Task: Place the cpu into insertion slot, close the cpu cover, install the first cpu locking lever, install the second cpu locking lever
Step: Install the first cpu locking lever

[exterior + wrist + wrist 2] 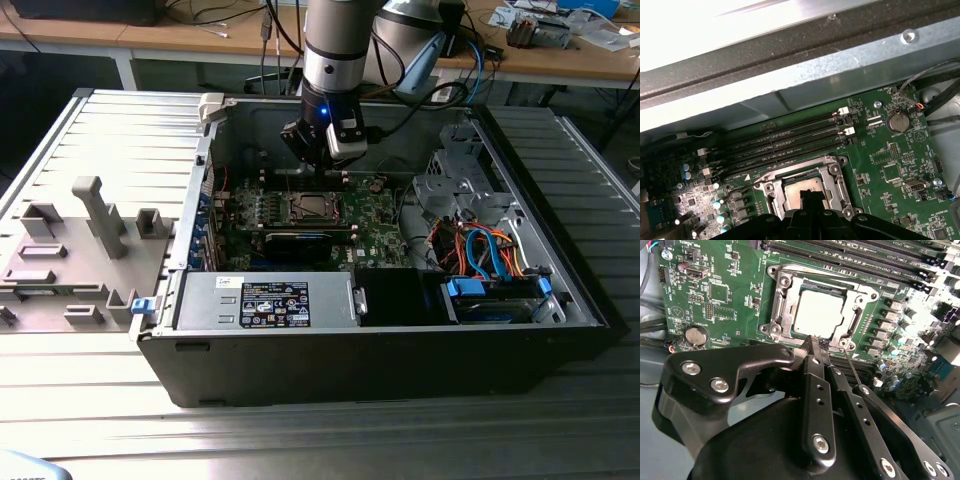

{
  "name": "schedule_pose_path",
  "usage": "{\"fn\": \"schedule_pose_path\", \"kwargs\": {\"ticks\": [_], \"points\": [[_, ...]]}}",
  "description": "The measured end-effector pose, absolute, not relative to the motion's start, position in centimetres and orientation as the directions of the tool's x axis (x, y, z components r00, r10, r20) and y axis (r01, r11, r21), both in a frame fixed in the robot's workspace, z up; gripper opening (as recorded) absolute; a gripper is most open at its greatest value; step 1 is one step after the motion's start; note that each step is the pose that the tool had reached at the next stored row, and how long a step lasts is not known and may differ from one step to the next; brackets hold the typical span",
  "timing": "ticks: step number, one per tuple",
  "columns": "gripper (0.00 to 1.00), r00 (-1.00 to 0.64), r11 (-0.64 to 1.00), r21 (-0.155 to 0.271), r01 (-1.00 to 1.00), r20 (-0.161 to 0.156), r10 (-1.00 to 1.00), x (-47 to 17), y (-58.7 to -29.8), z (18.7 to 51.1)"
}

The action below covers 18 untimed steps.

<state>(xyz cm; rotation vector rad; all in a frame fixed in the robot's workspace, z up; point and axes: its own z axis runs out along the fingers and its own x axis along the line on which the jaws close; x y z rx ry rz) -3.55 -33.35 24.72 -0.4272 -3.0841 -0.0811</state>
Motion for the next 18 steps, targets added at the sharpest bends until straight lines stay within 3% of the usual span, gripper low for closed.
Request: {"fn": "schedule_pose_path", "kwargs": {"ticks": [18], "points": [[0.11, -0.974, 0.973, 0.048, 0.224, 0.034, 0.222, -3.55, -33.35, 24.72]]}}
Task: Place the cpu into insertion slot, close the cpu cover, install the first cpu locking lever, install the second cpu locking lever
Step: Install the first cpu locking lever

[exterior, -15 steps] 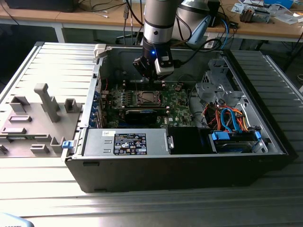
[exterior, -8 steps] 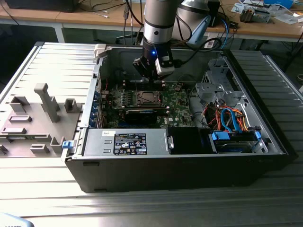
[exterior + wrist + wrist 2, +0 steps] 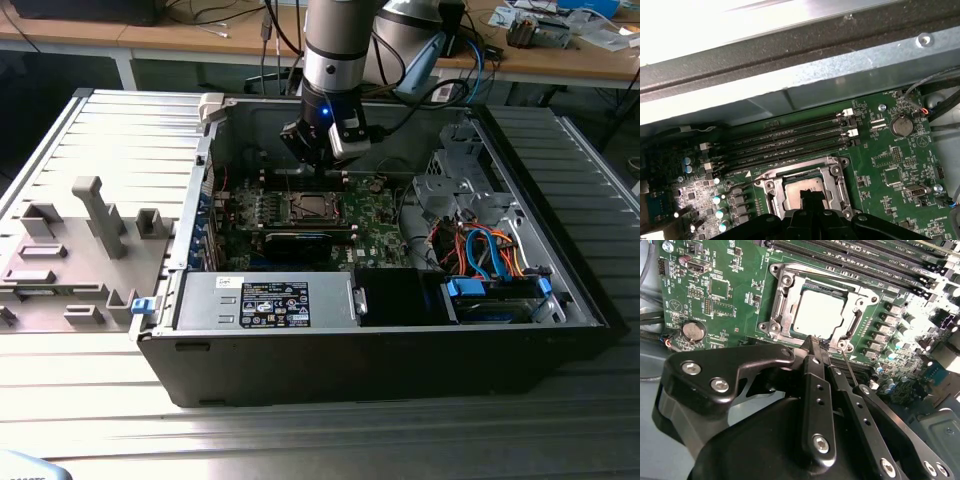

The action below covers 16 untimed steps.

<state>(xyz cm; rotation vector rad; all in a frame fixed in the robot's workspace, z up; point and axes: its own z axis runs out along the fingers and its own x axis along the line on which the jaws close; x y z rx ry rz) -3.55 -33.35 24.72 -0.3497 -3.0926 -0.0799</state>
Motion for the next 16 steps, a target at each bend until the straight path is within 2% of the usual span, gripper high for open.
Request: {"fn": "schedule_pose_path", "kwargs": {"ticks": [16], "points": [[0.11, -0.978, 0.977, 0.048, 0.207, 0.034, 0.206, -3.55, -33.35, 24.72]]}}
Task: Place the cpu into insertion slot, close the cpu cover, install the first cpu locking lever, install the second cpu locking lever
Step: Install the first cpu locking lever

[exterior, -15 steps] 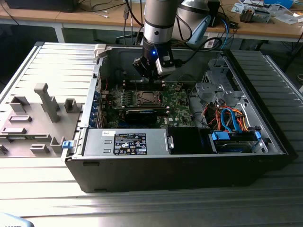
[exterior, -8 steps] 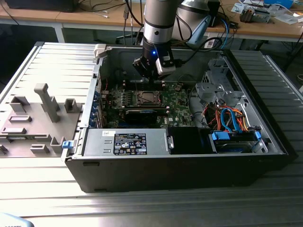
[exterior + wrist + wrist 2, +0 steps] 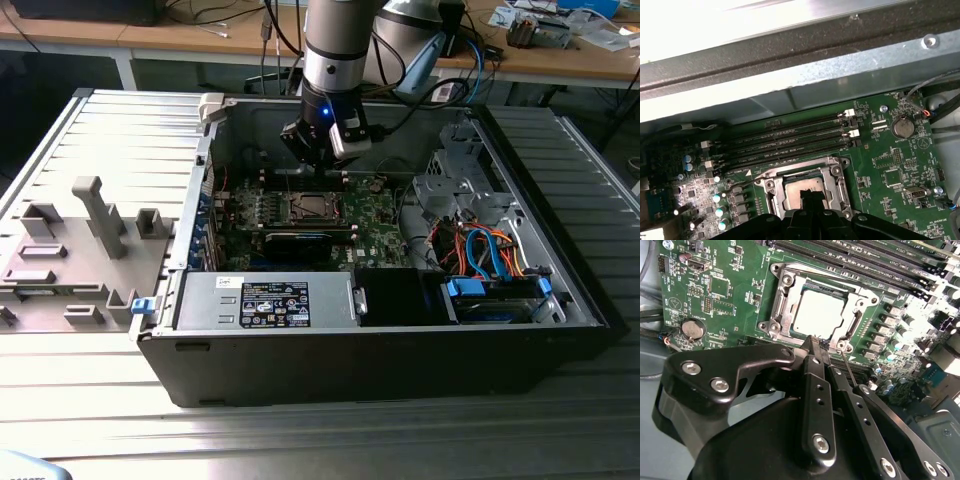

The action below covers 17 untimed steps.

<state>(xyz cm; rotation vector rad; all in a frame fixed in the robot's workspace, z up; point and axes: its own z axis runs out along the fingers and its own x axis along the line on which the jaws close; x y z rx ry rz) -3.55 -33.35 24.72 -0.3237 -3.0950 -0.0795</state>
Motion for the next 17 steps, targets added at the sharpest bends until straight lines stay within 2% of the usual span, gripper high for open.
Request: {"fn": "schedule_pose_path", "kwargs": {"ticks": [17], "points": [[0.11, -0.981, 0.98, 0.048, 0.194, 0.034, 0.193, -3.55, -33.35, 24.72]]}}
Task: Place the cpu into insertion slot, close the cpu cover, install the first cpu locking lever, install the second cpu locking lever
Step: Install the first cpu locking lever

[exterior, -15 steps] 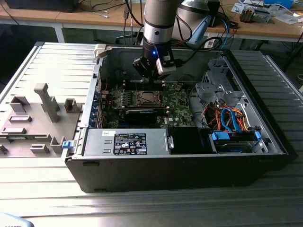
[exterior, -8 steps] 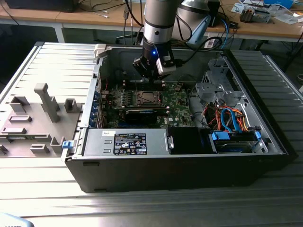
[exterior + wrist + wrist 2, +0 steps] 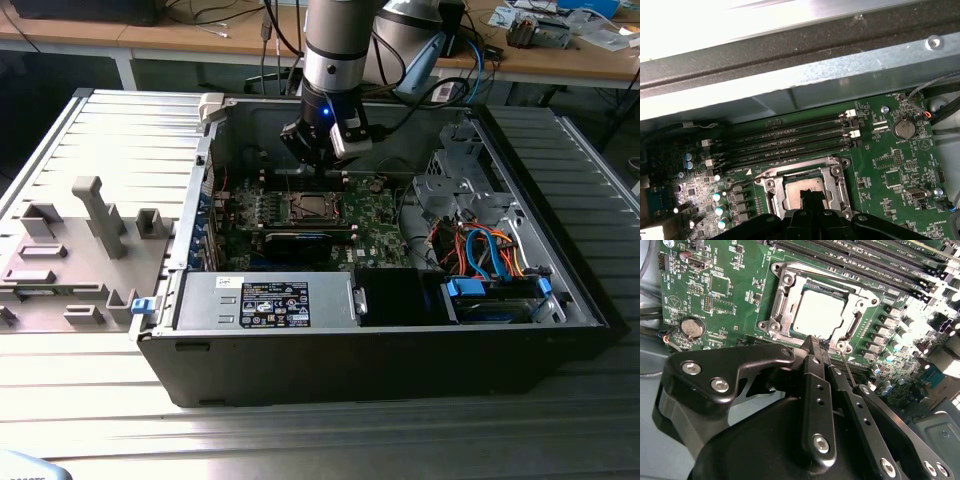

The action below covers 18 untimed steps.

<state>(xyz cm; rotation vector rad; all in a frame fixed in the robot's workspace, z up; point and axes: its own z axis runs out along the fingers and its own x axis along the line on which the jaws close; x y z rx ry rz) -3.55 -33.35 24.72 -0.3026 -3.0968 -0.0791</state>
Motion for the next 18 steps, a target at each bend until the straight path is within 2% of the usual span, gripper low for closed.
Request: {"fn": "schedule_pose_path", "kwargs": {"ticks": [18], "points": [[0.11, -0.984, 0.983, 0.048, 0.177, 0.034, 0.176, -3.55, -33.35, 24.72]]}}
